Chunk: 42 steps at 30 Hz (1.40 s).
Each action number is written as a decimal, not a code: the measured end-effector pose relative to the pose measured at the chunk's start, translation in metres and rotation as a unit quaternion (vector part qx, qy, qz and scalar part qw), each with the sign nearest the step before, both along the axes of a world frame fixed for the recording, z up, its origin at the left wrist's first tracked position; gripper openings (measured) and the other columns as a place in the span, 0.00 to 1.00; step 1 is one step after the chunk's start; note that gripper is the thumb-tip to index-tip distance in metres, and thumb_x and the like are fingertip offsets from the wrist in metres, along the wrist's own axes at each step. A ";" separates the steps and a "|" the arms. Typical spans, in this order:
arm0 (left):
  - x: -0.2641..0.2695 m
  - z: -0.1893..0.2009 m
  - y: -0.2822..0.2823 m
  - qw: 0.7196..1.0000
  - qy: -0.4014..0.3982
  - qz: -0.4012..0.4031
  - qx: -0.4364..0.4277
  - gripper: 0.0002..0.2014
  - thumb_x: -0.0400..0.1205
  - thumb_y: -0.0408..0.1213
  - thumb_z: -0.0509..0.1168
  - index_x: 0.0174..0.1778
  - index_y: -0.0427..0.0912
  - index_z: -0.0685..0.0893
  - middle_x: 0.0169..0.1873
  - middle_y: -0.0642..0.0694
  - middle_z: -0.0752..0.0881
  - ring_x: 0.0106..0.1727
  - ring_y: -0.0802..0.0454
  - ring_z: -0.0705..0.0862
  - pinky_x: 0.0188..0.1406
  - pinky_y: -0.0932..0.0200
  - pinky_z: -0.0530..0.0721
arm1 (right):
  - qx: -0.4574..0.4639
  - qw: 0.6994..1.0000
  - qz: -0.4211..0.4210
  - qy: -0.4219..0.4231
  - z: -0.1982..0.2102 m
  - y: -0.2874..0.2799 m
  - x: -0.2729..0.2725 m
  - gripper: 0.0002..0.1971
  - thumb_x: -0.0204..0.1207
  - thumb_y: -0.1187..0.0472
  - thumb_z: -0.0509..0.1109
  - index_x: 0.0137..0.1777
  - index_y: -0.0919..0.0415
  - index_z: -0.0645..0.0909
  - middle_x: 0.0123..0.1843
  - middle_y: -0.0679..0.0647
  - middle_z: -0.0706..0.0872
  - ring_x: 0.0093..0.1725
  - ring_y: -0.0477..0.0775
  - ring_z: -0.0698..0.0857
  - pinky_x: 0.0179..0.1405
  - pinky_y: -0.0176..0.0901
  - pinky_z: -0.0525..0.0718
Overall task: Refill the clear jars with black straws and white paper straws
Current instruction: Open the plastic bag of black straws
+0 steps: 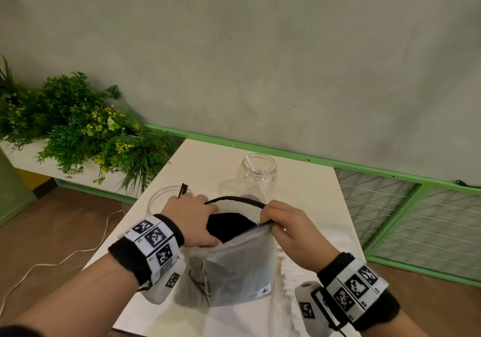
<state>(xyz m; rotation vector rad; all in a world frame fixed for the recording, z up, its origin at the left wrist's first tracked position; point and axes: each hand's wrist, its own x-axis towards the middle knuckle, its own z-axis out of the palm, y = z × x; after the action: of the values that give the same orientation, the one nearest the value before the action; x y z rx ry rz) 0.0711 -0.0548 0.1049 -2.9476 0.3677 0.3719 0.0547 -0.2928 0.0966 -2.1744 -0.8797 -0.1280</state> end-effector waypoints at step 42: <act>-0.031 0.009 0.058 0.896 -0.243 0.000 -0.371 0.20 0.83 0.27 0.60 0.63 0.55 0.85 0.51 0.63 0.84 0.40 0.63 0.83 0.37 0.59 0.82 | -0.109 0.989 -0.083 0.064 0.022 0.019 -0.012 0.16 0.79 0.75 0.57 0.42 0.60 0.85 0.38 0.34 0.72 0.40 0.18 0.71 0.40 0.23 0.68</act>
<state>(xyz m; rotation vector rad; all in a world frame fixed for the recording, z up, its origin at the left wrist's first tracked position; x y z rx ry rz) 0.0398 0.0028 0.1143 -3.5864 0.5257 -0.6605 0.0429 -0.2734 0.1183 -2.4289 -0.6661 0.0273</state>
